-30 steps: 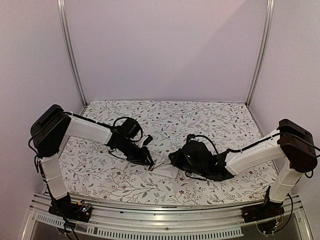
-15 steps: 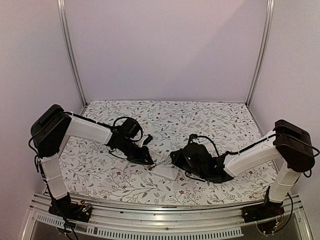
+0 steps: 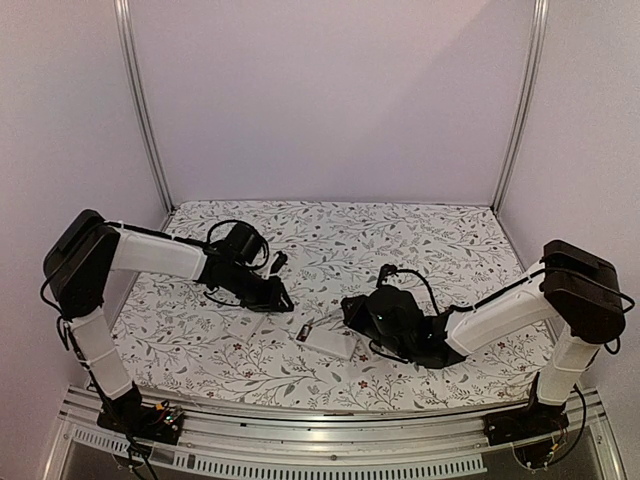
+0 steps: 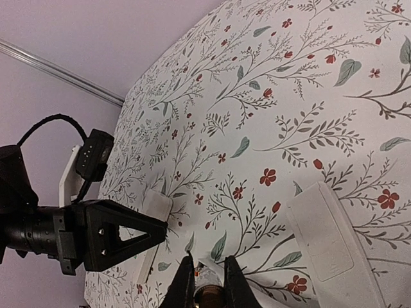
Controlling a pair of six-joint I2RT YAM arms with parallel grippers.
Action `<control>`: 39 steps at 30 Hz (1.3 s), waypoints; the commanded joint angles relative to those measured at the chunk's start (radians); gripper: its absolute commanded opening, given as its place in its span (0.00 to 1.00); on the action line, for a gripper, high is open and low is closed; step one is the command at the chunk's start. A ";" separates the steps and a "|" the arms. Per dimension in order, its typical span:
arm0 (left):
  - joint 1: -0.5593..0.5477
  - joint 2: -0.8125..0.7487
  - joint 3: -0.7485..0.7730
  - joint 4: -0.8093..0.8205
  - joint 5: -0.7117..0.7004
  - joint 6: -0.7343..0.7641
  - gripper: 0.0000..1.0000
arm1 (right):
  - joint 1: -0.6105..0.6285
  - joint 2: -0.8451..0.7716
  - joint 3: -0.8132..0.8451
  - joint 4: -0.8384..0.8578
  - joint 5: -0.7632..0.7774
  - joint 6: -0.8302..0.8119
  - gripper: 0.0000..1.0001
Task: Unload the batteries from the remote control
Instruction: Remove the battery from the remote control without the battery cover.
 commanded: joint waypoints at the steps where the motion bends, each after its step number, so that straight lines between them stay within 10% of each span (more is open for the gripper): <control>1: 0.035 -0.052 -0.012 0.004 -0.022 0.004 0.24 | 0.004 0.040 0.037 0.042 -0.053 -0.055 0.00; 39: 0.074 -0.069 -0.010 0.005 -0.011 0.008 0.25 | 0.028 -0.037 -0.055 0.040 -0.255 0.036 0.00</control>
